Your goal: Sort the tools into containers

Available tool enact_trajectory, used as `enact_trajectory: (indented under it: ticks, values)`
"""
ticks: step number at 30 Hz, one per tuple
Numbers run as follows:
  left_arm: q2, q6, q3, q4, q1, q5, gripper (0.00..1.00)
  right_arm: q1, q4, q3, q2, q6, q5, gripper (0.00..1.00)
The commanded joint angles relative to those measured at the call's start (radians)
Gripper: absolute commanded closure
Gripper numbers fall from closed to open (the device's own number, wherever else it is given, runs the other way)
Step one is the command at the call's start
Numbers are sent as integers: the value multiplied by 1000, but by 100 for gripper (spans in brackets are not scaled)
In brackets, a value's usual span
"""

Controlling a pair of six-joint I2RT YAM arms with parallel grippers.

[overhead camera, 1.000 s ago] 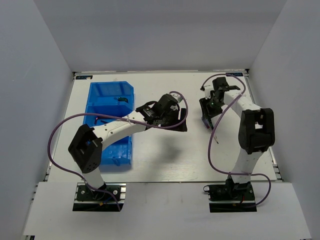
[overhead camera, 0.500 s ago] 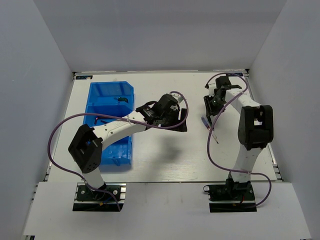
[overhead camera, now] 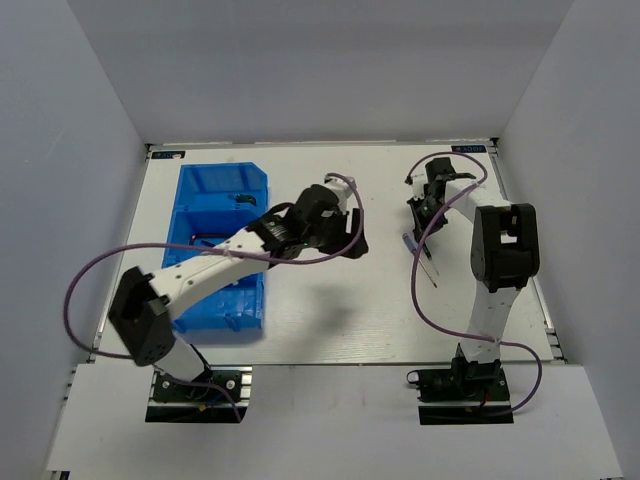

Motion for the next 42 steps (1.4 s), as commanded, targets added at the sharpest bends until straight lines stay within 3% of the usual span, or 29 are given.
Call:
enact_trajectory:
  ticks: [1,5,6,8,9,11,12,14,16,17,18,19,25,28,37,40,42]
  values:
    - [-192,66,-57,145,2,-36,20,-4,-53,49,10,-36,-26,97]
    - [-304,113,-107,205,2,-58,20,0,-98,161,-47,-63,-228,100]
    - [-326,124,-116,205,2,-67,20,2,-116,177,-67,-72,-405,100]
    - [-384,136,-140,234,2,-67,20,33,-138,239,-88,-91,-541,100]
    - [-402,136,-153,234,2,-77,20,45,-144,250,-90,-85,-733,100]
    - [-439,147,-181,245,2,-103,20,109,-115,272,-84,-69,-858,100]
    - [-476,147,-190,254,2,-116,20,132,-56,260,-87,-48,-1015,100]
    - [-510,147,-204,254,2,-125,20,225,98,235,-93,18,-1131,100]
    - [-551,147,-204,254,2,-136,20,296,498,163,-87,173,-1219,100]
    - [-563,147,-204,241,2,-148,20,348,616,142,-79,342,-1216,100]
    - [-576,147,-204,230,2,-148,20,396,972,108,-64,494,-1212,100]
    - [-599,138,-204,230,2,-148,20,416,1126,114,3,635,-1225,100]
    - [-685,138,-204,167,2,-176,20,612,1067,573,238,725,-1138,100]
    - [-726,129,-204,132,2,-199,20,686,1011,699,289,742,-1063,100]
    - [-766,129,-195,75,2,-235,20,792,1025,510,292,682,-1043,100]
    - [-766,129,-216,87,2,-235,20,809,962,494,303,630,-1031,93]
    - [-766,129,-216,96,2,-235,20,812,936,496,306,612,-1022,79]
